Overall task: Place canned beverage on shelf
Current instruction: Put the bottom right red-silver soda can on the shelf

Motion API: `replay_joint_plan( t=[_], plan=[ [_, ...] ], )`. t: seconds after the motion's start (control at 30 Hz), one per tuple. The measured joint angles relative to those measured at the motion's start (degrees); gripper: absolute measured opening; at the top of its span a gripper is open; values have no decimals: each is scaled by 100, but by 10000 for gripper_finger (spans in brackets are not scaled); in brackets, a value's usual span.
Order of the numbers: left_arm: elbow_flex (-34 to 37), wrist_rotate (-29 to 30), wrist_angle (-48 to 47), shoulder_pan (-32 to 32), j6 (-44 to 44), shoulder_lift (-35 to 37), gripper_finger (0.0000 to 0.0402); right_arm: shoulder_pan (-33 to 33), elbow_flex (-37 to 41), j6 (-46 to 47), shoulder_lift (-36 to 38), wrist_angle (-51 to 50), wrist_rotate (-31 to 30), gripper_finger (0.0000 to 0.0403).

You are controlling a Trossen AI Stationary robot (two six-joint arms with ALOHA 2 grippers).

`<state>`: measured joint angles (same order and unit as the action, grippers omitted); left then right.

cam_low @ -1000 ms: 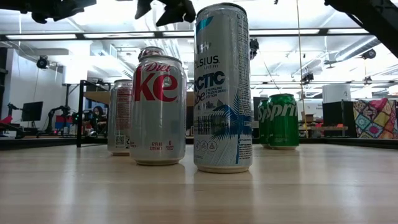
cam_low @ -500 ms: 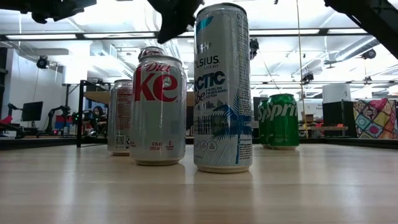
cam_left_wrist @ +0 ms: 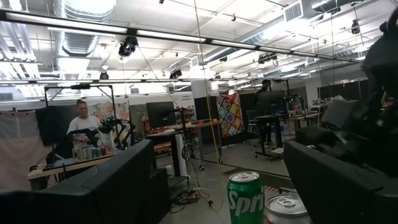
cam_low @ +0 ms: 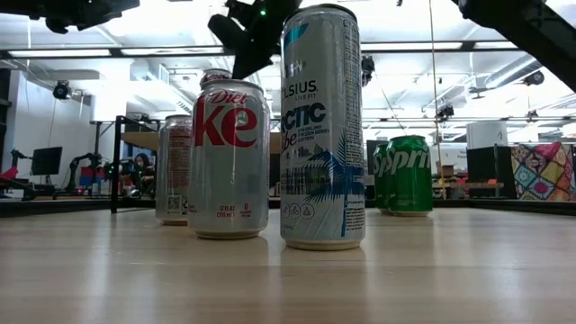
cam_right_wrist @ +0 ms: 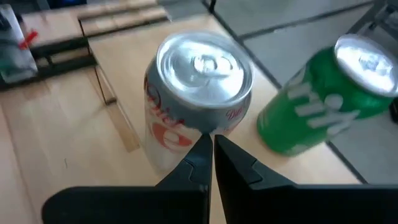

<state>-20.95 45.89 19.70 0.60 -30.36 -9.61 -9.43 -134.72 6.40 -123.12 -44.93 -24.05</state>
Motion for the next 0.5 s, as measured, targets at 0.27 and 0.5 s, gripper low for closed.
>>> replay_joint_plan(
  t=[0.27,0.5],
  plan=[
    [0,-4,-2,-2,1,-1,346,-27,24,-254,-90,408,8,9],
    [0,-39,-8,-2,1,-39,346,-66,63,-532,-252,885,8,9]
  ],
)
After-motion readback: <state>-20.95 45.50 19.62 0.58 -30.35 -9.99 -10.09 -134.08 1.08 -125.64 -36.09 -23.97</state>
